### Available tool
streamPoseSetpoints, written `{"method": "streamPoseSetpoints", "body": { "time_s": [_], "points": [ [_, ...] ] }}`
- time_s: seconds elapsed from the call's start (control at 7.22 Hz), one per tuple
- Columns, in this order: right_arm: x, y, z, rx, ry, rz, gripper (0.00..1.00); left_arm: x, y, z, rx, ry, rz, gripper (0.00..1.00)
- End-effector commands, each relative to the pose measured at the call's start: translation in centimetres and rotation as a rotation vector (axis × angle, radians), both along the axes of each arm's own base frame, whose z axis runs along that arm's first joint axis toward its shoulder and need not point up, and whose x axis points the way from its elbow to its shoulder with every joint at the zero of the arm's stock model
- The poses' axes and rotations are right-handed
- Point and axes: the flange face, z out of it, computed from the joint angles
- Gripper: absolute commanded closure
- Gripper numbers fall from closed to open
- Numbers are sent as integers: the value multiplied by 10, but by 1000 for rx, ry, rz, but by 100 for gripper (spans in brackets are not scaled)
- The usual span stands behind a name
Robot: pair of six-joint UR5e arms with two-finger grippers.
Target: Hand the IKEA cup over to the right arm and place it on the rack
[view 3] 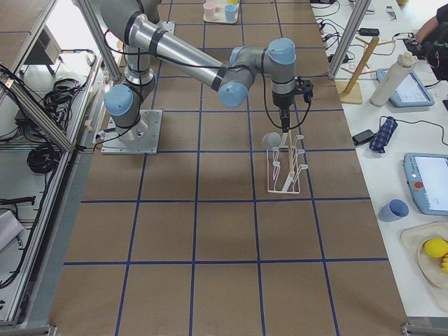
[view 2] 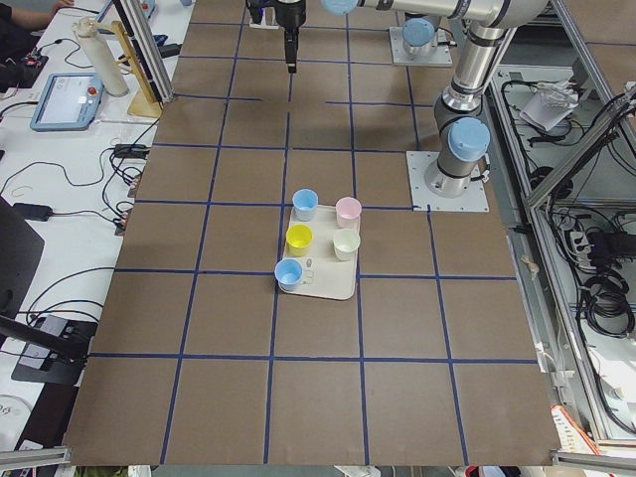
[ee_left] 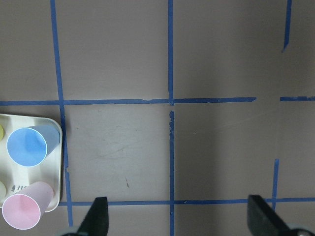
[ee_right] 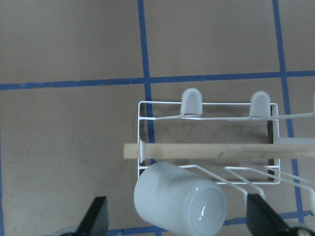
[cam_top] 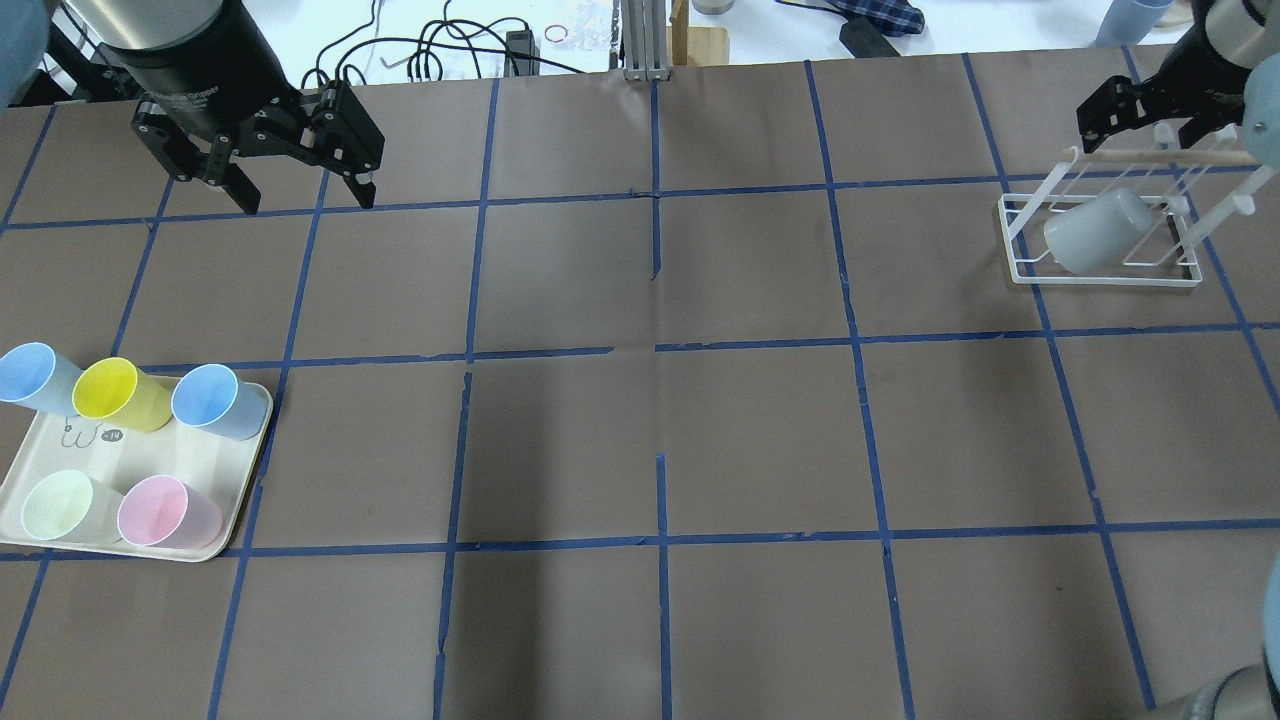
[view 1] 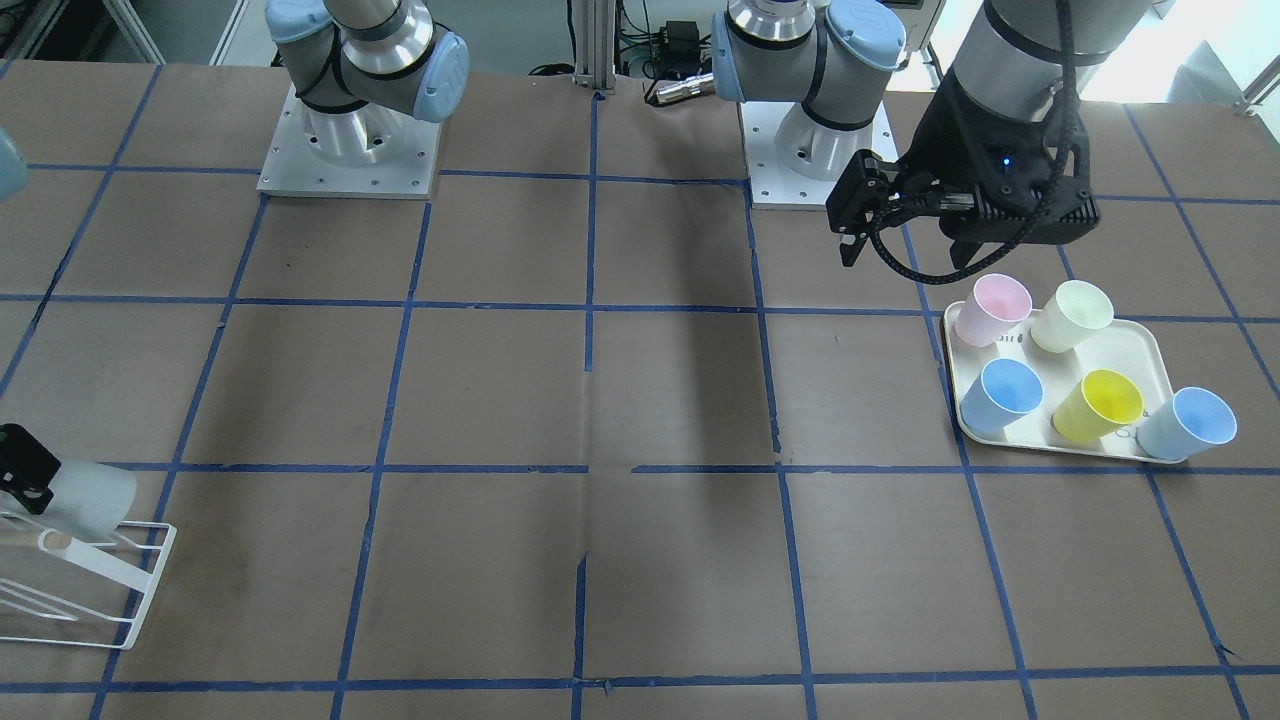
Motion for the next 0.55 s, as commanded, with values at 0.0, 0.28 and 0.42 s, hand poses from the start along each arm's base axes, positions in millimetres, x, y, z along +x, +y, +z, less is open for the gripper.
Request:
{"method": "streamPoseSetpoints", "body": {
  "time_s": [0.0, 0.28, 0.42],
  "points": [
    [60, 20, 45, 68, -28, 63, 0, 1, 1, 2, -4, 2, 0, 0],
    [133, 35, 85, 123, -45, 128, 0, 1, 1, 1, -2, 2, 2, 0],
    [166, 50, 90, 168, -60, 122, 0, 0, 2, 3, -7, 3, 0, 0]
  ]
}}
